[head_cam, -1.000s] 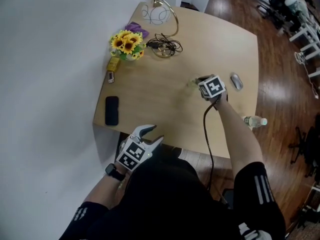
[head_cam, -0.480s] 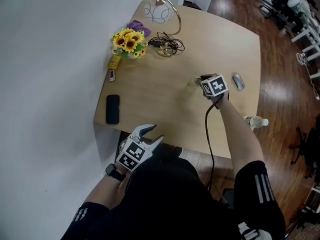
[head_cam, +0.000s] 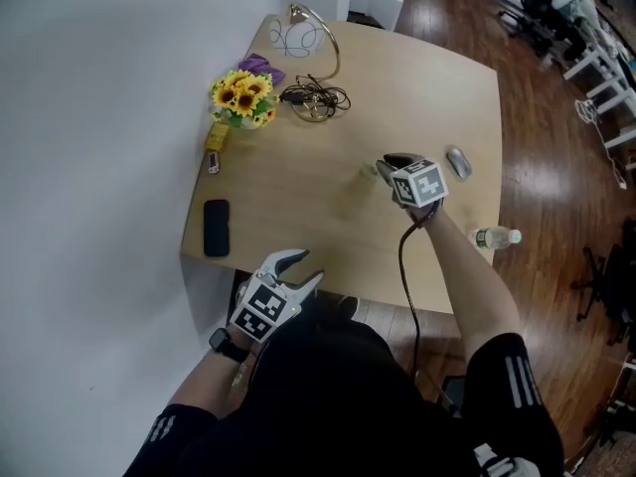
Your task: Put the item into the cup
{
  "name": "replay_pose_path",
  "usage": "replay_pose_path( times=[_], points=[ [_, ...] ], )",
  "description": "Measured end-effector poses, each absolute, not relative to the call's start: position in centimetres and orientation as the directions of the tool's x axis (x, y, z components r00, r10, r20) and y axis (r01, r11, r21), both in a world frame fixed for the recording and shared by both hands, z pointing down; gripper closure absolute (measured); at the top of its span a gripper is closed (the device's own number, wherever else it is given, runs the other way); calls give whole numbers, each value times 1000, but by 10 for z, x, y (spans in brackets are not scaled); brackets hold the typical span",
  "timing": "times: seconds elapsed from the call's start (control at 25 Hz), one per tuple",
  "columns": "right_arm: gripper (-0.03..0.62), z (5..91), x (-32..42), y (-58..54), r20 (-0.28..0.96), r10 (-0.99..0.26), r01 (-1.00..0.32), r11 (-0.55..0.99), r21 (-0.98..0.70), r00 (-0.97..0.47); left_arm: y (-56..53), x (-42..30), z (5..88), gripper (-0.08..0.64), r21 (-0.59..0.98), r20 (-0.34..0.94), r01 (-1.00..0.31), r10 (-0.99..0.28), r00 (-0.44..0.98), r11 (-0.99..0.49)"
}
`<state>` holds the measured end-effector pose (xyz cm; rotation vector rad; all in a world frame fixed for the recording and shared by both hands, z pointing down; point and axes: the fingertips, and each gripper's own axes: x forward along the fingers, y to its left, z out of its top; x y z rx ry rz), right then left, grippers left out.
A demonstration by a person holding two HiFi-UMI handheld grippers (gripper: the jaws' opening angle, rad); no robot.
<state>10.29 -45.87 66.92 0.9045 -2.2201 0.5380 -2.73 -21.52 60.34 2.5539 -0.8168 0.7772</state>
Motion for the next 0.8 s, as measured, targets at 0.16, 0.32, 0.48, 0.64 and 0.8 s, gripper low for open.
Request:
replay_pose_path(
  times=[0.16,0.32,0.48,0.64,0.8],
  points=[
    [500,601,85,-428,575,-496,-678,720,-146,-651,-223,-26,588,379,135,564,-624,-458,687,-770],
    [502,530,78,-380,455,-520,-622,776,-101,-723,-225,-24,565,379,105,533,-631,-492,688,-769],
    [502,479,83,-327,330,-515,-583,797,-155,-792,-214,-11,541,379,68,502,-622,-512,697,-780],
    [517,462,96,-268,279,-498,-553,815,-174,-821,-195,13,529,379,59,477,-618,-521,708,-784],
    [518,469,114,-217,243,-509,-563,750,-346,-826,-165,33,526,379,63,481,-586,-490,728,-808]
  ],
)
